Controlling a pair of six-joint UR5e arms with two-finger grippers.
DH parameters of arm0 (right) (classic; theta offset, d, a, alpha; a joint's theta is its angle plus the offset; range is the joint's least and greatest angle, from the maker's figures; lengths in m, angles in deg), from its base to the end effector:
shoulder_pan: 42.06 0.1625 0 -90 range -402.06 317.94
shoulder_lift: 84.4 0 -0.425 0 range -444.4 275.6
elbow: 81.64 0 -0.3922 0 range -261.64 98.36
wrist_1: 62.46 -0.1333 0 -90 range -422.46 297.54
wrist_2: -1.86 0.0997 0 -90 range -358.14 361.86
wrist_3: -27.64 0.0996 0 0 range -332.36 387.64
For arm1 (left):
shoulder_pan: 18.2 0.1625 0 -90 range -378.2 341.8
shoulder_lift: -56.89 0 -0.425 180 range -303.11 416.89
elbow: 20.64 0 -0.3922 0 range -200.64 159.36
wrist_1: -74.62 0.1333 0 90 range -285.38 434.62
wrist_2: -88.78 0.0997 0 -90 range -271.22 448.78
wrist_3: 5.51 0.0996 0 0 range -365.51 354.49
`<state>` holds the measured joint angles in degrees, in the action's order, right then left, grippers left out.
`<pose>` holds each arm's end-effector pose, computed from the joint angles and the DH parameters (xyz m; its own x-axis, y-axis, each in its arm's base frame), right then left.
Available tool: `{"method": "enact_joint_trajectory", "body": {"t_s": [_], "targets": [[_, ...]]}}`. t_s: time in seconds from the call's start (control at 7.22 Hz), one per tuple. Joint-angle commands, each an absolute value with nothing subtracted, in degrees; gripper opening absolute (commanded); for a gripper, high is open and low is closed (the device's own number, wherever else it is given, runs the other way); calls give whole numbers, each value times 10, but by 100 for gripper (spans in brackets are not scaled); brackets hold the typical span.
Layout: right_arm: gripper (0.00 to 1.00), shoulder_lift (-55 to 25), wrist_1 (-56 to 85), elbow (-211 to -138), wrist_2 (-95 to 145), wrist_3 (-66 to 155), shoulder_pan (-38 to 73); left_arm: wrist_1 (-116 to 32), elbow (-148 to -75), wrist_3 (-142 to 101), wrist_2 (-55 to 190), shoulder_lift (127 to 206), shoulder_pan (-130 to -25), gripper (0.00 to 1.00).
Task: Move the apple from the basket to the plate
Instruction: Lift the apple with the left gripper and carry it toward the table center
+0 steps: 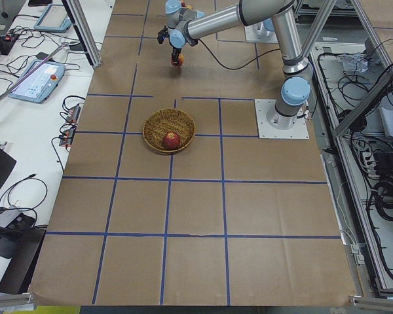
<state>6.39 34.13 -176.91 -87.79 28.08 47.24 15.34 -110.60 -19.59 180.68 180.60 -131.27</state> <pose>0.1279 -0.4900 0.4610 -0.9998 0.0197 -0.0064 0.0199 0.9991 -0.0368 -0.3769 -0.5533 0.1941 -0.9865 0.1579 -0.0446 0.1560 0.9869 0.0419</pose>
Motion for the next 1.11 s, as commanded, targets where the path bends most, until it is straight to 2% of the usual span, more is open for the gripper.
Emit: {"method": "enact_joint_trajectory", "body": {"t_s": [0.0,0.14,0.28,0.42,0.55,0.97], "targets": [[100,64,341,-1769,-878,281,472,157,-1107,-196,1802,1814,-1314,38],[100,64,342,-1769,-878,281,472,157,-1108,-196,1802,1815,-1316,38],[100,64,342,-1769,-878,281,473,157,-1108,-196,1804,1816,-1320,43],[100,64,342,-1769,-878,281,472,157,-1109,-196,1804,1816,-1321,68],[100,64,341,-1769,-878,281,472,157,-1105,-195,1807,1817,-1321,99],[100,64,341,-1769,-878,281,472,131,-1093,-195,1804,1787,-1322,99]]}}
